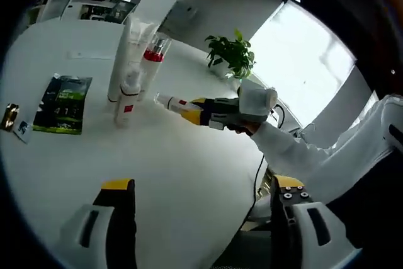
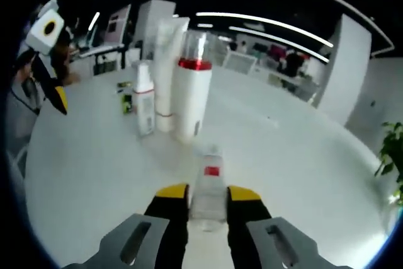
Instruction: Arrange the skincare products in the storage area until every visible bottle or jar stands upright without overlapping.
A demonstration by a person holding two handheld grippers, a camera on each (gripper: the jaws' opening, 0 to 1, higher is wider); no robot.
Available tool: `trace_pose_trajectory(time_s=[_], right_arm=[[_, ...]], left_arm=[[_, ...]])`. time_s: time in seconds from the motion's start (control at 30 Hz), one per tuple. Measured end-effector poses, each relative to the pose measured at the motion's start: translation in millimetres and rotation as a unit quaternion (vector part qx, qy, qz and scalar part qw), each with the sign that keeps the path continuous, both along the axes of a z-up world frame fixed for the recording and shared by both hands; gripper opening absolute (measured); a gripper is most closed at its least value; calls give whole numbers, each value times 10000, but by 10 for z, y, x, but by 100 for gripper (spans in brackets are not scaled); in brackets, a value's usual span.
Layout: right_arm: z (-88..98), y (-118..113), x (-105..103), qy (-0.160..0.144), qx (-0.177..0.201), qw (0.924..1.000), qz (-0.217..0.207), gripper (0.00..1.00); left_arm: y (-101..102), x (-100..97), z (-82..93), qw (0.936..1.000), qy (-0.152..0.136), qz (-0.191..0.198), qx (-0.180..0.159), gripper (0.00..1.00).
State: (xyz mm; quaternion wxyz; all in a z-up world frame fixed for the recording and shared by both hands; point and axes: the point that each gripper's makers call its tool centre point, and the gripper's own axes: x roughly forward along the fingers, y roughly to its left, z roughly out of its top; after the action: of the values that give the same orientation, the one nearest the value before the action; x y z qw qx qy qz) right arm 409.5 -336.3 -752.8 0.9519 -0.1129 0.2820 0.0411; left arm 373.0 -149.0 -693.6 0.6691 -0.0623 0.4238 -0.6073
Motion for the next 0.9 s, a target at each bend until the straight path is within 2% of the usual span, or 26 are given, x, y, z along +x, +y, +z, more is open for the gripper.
trace_pose_trajectory(time_s=[0.3, 0.47, 0.57, 0.73, 0.8, 0.9], right_arm=[[-22, 89, -102, 59, 223, 9997, -7, 16], [-29, 105, -157, 118, 202, 9997, 1, 16], [-15, 116, -187, 134, 247, 9996, -30, 16], [44, 165, -213, 95, 302, 9995, 1, 16], [56, 171, -225, 86, 309, 9995, -14, 16], [56, 194, -251, 101, 362, 9993, -28, 16]], left_arm=[[-247, -157, 51, 9967, 746, 127, -288, 81], [-335, -110, 17, 9923, 1149, 332, -320, 80], [-391, -77, -51, 9866, 1524, 542, -228, 78], [-474, -44, -133, 9822, 1739, 671, -221, 77], [-532, -7, -116, 9777, 1892, 853, -321, 77], [-649, -33, -66, 9652, 2342, 1054, -486, 76]])
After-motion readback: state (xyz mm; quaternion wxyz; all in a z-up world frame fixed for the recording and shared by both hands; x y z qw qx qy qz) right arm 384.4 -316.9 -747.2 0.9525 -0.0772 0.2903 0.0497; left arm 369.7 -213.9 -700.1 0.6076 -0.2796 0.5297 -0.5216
